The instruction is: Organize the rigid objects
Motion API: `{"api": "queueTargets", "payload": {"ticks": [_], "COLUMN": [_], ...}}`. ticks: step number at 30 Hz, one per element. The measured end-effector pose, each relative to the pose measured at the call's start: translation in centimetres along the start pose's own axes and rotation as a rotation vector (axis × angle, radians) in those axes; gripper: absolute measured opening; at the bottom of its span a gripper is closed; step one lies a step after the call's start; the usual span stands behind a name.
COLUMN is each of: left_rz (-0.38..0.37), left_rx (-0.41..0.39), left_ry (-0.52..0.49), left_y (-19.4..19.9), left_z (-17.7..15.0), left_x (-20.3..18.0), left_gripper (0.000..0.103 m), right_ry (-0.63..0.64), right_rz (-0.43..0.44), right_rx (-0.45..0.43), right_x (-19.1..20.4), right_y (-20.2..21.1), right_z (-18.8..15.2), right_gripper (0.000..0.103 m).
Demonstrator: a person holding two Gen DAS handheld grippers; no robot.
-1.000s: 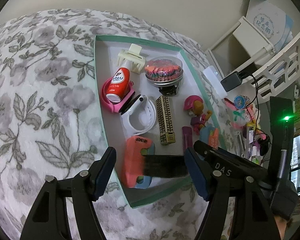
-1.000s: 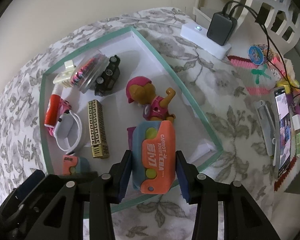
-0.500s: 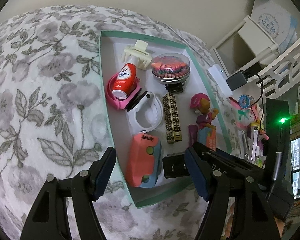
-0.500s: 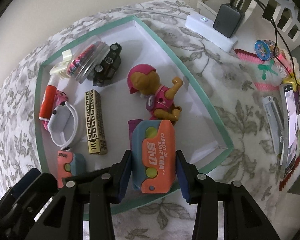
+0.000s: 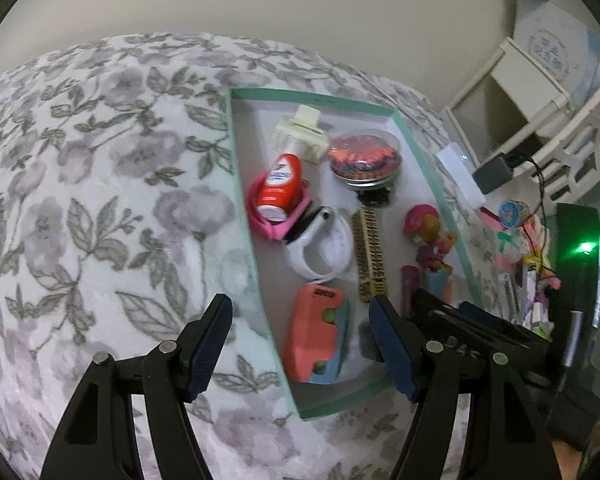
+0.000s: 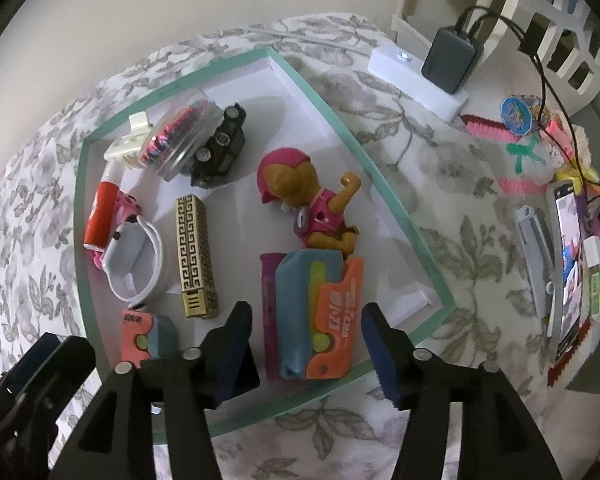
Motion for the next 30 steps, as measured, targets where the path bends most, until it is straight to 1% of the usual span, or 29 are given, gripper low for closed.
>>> {"api": "queueTargets", "payload": {"ticks": [3,5,8,9,10,11,12,14,17,18,19,20,23,24,27,30], "left_rz": [0.046,0.073,0.126,0.144,0.153,0.161,0.168,0.183,0.216,0.223,0.230,0.235,0.260,0.280,0.316,0.313], "left_rx": [-0.001,-0.006,-0.008,-0.006,-0.005,-0.003,-0.003,-0.002,-0.006,-0.007,-0.009,-0.013,-0.020,-0.025,-0.035,-0.045], "left_ry": [0.025,0.041,0.058,0.065,0.071,0.079,0.087,0.102,0.116,0.121,0.130,0.139,0.158,0.160,0.161,0.175], "left_y": [0.2,0.4,0.4,0.4,0.3,0.2,0.2,0.2,0.2,0.2,0.2,0.2,0.5,0.6,0.9,1.1], "left_z": [0.0,0.0,0.0,-0.1,-0.1,-0.1,-0.2,-0.3,-0.5,-0.5,-0.6,-0.7,-0.9,-1.0,-1.1,-1.2], "left_x": [1.0,1.6,2.6,3.0,3.3,3.6,3.9,4.4,5.2,5.4,5.7,6.0,6.8,7.2,7.8,8.3], "left_gripper": [0.072,0.072,0.074,0.075,0.081,0.084,0.085,0.085,0.088,0.091,0.096,0.098,0.098,0.099,0.103,0.103], "right_ry": [0.011,0.014,0.026,0.035,0.044,0.050,0.060,0.077,0.106,0.120,0.130,0.141,0.177,0.189,0.221,0.252], "right_rz": [-0.005,-0.005,0.002,0.003,0.001,-0.002,-0.003,0.001,0.012,0.017,0.020,0.021,0.023,0.026,0.040,0.054], "right_rx": [-0.021,-0.034,-0.058,-0.069,-0.079,-0.086,-0.095,-0.107,-0.127,-0.131,-0.135,-0.141,-0.161,-0.167,-0.182,-0.183], "right_x": [0.1,0.2,0.5,0.7,0.9,1.1,1.3,1.7,2.5,2.8,3.0,3.3,4.1,4.4,5.4,6.3], "right_y": [0.4,0.6,1.1,1.3,1.5,1.6,1.7,1.9,2.2,2.3,2.4,2.5,2.7,2.9,3.2,3.4], "right_z": [0.1,0.3,0.5,0.5,0.5,0.5,0.5,0.5,0.3,0.2,0.1,0.0,-0.3,-0.4,-1.0,-1.6], "right_gripper": [0.068,0.072,0.076,0.077,0.078,0.080,0.080,0.086,0.092,0.093,0.097,0.100,0.103,0.103,0.103,0.103]}}
Point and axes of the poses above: each gripper's, at about its wrist camera, not at the fingertips, and y roughly against the way its jaws point, x to its left, z to its top, the point moved 5 cm from there along -y, roughly the way its jaws point, and after that the axes turned 11 degrees about -y, right-handed, at the moved point
